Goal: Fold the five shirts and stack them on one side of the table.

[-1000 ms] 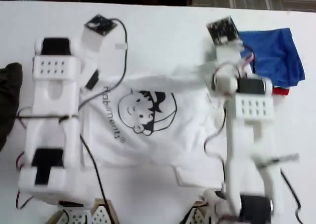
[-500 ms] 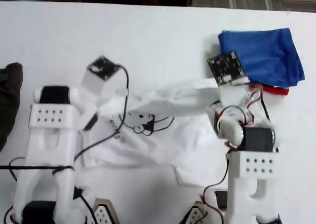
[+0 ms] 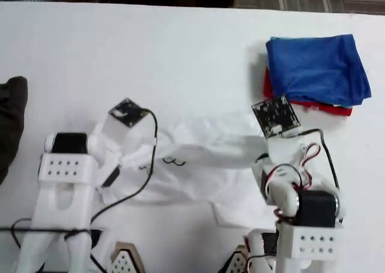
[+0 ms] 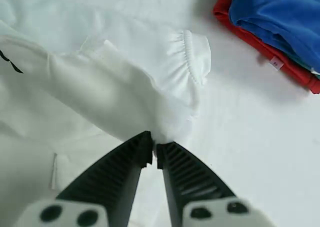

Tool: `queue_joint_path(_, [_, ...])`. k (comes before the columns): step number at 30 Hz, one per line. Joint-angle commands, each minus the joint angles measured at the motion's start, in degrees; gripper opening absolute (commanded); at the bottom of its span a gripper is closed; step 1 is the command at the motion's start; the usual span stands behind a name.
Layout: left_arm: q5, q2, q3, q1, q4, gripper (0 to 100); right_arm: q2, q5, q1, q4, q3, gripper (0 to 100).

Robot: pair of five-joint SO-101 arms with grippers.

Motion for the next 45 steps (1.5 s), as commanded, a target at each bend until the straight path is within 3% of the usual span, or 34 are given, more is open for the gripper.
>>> queue_joint_path(1, [-0.4, -5.4, 2.7, 1.3, -0.4, 3, -2.6, 2.6, -0.2, 2.9, -0.1, 1.9])
queue_joint_path(9, [-0.4, -5.3, 6.4, 2.9, -2.5, 3, -2.8, 7.1, -0.2, 5.3, 5.7, 1.9])
queue_joint_path(18, [-0.2, 13.1, 2.8, 2.9, -2.1, 3, -2.7, 7.1, -0.3, 4.6, 7.1, 2.0])
queue_joint_path(23, [-0.2, 15.9, 1.3, 2.9, -1.2, 3, -2.8, 7.1, -0.2, 4.6, 7.1, 2.2])
queue_joint_path(28, [-0.2, 15.9, 1.3, 2.9, -1.2, 3, -2.8, 7.0, 0.0, 4.5, 7.2, 15.5])
queue_joint_path(30, [-0.2, 15.9, 1.3, 2.9, -1.2, 3, -2.8, 7.1, -0.1, 3.3, 7.8, 19.2])
queue_joint_path(40, [-0.4, 14.9, -2.2, 2.5, -0.3, 3, -2.4, 6.7, 0.2, -9.9, 11.3, 16.6])
queue_joint_path(42, [-0.2, 14.2, -5.8, 2.5, 2.0, 5, -0.7, 6.7, 0.2, -11.5, 9.9, 16.6])
queue_joint_path(45, [-0.5, 14.2, -11.7, 2.5, 6.6, 15, 5.6, 6.6, 0.2, -12.4, 6.9, 16.7])
